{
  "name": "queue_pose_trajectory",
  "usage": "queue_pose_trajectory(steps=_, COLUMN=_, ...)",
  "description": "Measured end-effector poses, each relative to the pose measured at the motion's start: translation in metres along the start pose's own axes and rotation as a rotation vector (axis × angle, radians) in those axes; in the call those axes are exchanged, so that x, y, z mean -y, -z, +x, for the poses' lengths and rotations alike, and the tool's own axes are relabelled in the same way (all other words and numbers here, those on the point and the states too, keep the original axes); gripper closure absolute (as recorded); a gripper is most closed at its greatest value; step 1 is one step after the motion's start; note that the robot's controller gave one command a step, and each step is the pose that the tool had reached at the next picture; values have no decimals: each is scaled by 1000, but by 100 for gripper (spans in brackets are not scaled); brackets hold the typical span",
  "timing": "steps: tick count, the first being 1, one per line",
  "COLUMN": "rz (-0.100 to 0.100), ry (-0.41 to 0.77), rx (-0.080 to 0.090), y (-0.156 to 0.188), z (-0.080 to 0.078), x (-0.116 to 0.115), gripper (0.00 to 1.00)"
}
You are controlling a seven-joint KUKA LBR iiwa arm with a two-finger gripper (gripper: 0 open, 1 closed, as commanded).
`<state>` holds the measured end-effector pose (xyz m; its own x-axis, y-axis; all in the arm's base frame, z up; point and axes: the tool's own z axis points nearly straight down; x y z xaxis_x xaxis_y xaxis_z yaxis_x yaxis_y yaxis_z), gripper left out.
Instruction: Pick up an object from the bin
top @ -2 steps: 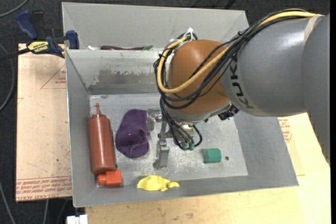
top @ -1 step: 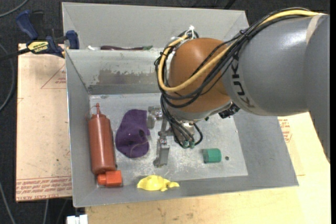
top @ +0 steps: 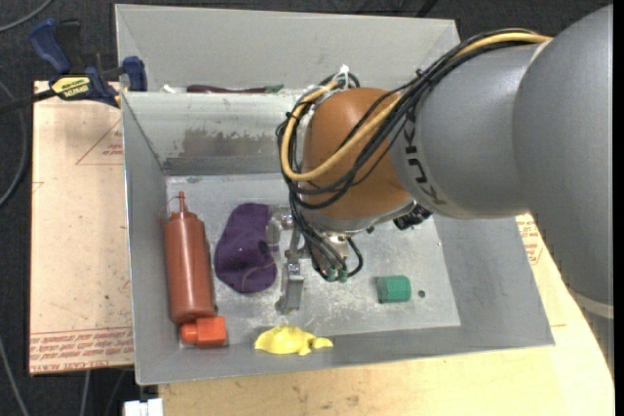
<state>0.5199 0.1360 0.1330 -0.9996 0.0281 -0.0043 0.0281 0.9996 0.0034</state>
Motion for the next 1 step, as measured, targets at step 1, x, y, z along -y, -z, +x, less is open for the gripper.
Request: queue_pose_trajectory(steps=1, rz=1, ry=-68, rx=-5, y=-57, z=3, x=-1, gripper=100)
